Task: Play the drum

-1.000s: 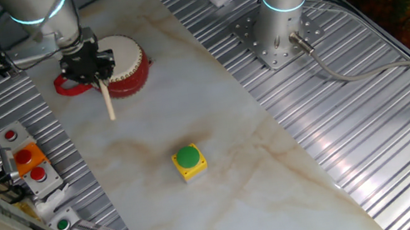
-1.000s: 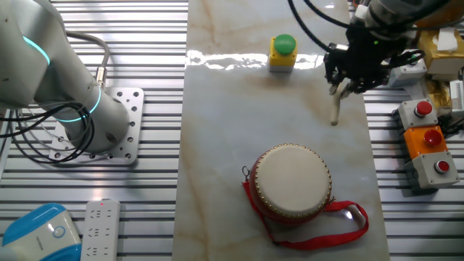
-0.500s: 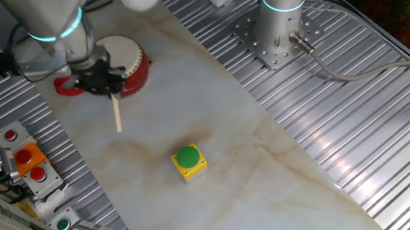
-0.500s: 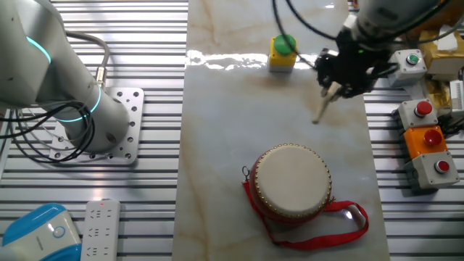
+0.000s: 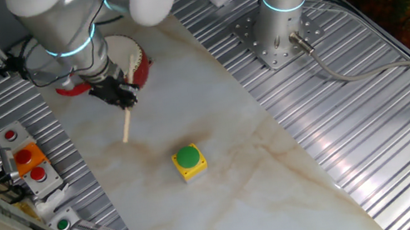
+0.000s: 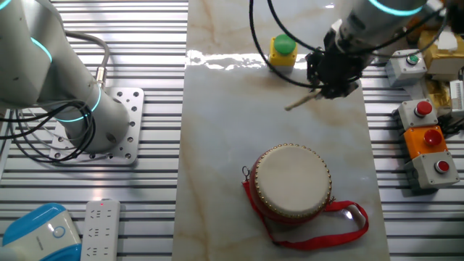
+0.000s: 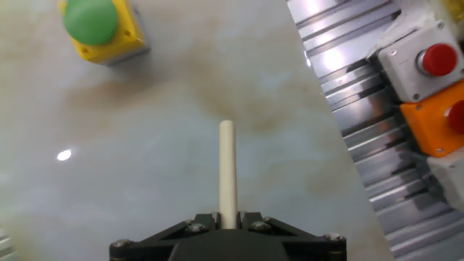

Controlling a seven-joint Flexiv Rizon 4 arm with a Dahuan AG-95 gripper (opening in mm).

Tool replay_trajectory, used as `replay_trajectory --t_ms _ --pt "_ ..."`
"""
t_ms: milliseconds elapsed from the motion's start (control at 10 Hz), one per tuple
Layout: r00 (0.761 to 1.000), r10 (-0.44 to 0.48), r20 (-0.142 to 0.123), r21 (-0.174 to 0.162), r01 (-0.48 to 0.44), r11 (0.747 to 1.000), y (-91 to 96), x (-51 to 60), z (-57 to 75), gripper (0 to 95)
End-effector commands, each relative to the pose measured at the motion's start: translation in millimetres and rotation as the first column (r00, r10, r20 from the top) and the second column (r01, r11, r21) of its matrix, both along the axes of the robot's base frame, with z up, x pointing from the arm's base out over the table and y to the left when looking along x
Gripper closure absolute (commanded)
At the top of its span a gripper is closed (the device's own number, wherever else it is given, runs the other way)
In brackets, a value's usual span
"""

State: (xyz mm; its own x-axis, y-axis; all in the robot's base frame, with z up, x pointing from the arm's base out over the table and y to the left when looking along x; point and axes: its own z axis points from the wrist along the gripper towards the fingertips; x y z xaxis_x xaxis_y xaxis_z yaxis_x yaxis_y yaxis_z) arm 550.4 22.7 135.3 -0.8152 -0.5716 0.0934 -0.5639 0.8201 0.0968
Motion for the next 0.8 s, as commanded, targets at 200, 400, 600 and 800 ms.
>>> replay_trajectory --t_ms 200,400,600,800 --pt "0.937 -0.350 -0.022 -0.015 0.349 0.937 4.3 -9.0 -59.8 95.0" --pt "0.920 -0.392 -0.008 -0.046 0.391 0.919 4.3 -10.7 -69.6 95.0" --pt "0.893 -0.449 0.013 -0.062 0.449 0.891 4.3 -11.8 -75.5 95.0" --pt "0.881 -0.473 0.019 -0.062 0.473 0.879 4.3 -11.9 -76.2 95.0"
